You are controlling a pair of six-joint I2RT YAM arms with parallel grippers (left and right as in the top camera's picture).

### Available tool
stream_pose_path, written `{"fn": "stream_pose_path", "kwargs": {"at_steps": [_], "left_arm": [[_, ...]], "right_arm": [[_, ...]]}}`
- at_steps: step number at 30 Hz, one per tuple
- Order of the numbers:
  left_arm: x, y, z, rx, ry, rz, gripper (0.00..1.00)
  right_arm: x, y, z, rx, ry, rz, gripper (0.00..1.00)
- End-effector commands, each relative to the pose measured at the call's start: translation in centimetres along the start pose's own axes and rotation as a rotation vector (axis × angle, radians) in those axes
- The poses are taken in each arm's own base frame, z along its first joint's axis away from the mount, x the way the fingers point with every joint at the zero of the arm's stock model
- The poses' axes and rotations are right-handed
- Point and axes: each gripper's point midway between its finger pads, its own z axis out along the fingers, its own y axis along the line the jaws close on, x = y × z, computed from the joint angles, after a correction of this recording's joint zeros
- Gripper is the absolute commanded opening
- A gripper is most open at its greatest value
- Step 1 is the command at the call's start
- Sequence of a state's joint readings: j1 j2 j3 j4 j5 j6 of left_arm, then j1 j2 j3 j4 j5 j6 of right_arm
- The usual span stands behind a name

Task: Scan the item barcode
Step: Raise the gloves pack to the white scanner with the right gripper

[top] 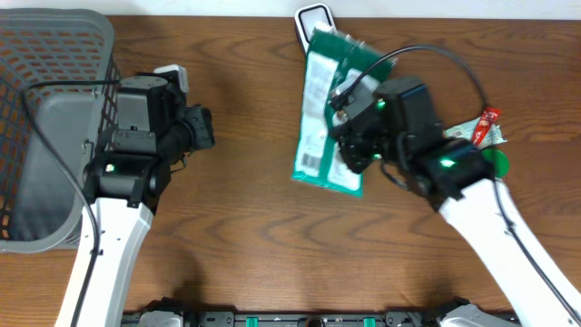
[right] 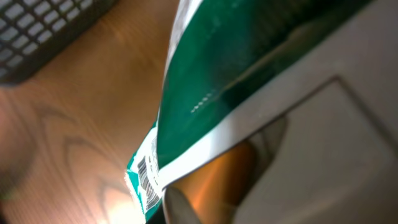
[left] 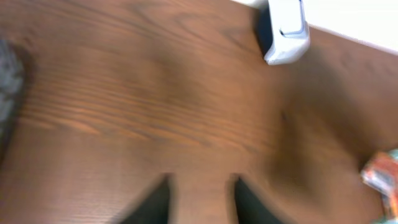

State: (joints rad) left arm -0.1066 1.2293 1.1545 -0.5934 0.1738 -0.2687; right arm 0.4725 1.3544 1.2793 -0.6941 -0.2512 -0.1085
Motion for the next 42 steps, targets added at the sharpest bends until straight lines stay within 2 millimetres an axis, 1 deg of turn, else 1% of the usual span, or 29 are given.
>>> {"fn": "stream_pose_path", "kwargs": {"at_steps": [1, 3, 4, 5, 7, 9, 11, 14, 17, 20, 24, 25, 28, 31, 32, 38, 39, 40, 42], "left_arm": [[-1.3, 2.8, -0.6, -0.162, -0.07, -0.019, 0.54], [-1.1, 2.9, -0.4, -0.167, -0.06, -0.019, 0.63], [-0.9, 3.0, -0.2, -0.17, -0.05, -0.02, 0.81], [-0.8, 3.0, 0.0, -0.173, -0.044, -0.02, 0.85], [-0.7, 3.1, 0.2, -0.175, -0.038, -0.02, 0.85], [-0.7, 3.1, 0.2, -0.176, -0.035, -0.02, 0.85], [-0.7, 3.1, 0.2, -0.175, -0.036, -0.02, 0.85], [-0.7, 3.1, 0.2, -0.176, -0.035, -0.02, 0.86], [-0.7, 3.1, 0.3, -0.176, -0.035, -0.02, 0.86], [-0.7, 3.1, 0.3, -0.176, -0.035, -0.02, 0.86], [-0.7, 3.1, 0.3, -0.176, -0.035, -0.02, 0.86], [-0.7, 3.1, 0.3, -0.176, -0.035, -0.02, 0.86], [-0.7, 3.1, 0.3, -0.176, -0.035, -0.02, 0.86], [-0.7, 3.1, 0.3, -0.176, -0.035, -0.02, 0.86], [-0.7, 3.1, 0.3, -0.176, -0.035, -0.02, 0.86], [-0.7, 3.1, 0.3, -0.176, -0.035, -0.02, 0.86], [-0.7, 3.1, 0.3, -0.176, -0.035, -0.02, 0.86], [-0.7, 3.1, 0.3, -0.176, -0.035, -0.02, 0.86], [-0.7, 3.1, 0.3, -0.176, -0.035, -0.02, 0.86]], "right_arm": [[-4.1, -0.6, -4.8, 0.113, -0.077, -0.151, 0.01], [-4.5, -1.0, -6.2, 0.154, -0.057, -0.172, 0.01], [-4.4, -1.6, -6.7, 0.195, -0.038, -0.186, 0.01], [-4.3, -2.2, -7.1, 0.235, -0.02, -0.2, 0.01], [-3.8, -3.3, -7.5, 0.315, 0.026, -0.273, 0.01], [-3.6, -3.9, -7.6, 0.379, 0.068, -0.37, 0.01], [-4.0, -4.0, -7.7, 0.431, 0.082, -0.458, 0.01], [-5.6, -3.6, -7.6, 0.489, 0.056, -0.55, 0.01], [-7.1, -3.0, -6.9, 0.537, 0.048, -0.671, 0.01], [-8.0, -2.8, -5.6, 0.57, 0.093, -0.788, 0.01], [-10.6, -3.3, -3.9, 0.632, 0.129, -0.853, 0.01], [-11.5, -3.4, -3.3, 0.642, 0.137, -0.872, 0.01], [-13.2, -3.7, -1.1, 0.654, 0.156, -0.928, 0.01], [-14.2, -4.8, 2.0, 0.704, 0.186, -0.975, 0.01], [-14.3, -5.1, 2.7, 0.721, 0.19, -0.976, 0.01], [-15.3, -9.0, 8.6, 0.89, 0.192, -0.933, 0.01], [-15.4, -10.1, 10.1, 0.928, 0.193, -0.938, 0.01], [-15.5, -10.7, 10.9, 0.952, 0.192, -0.939, 0.01], [-15.2, -12.2, 13.0, 0.987, 0.199, -0.961, 0.01]]}}
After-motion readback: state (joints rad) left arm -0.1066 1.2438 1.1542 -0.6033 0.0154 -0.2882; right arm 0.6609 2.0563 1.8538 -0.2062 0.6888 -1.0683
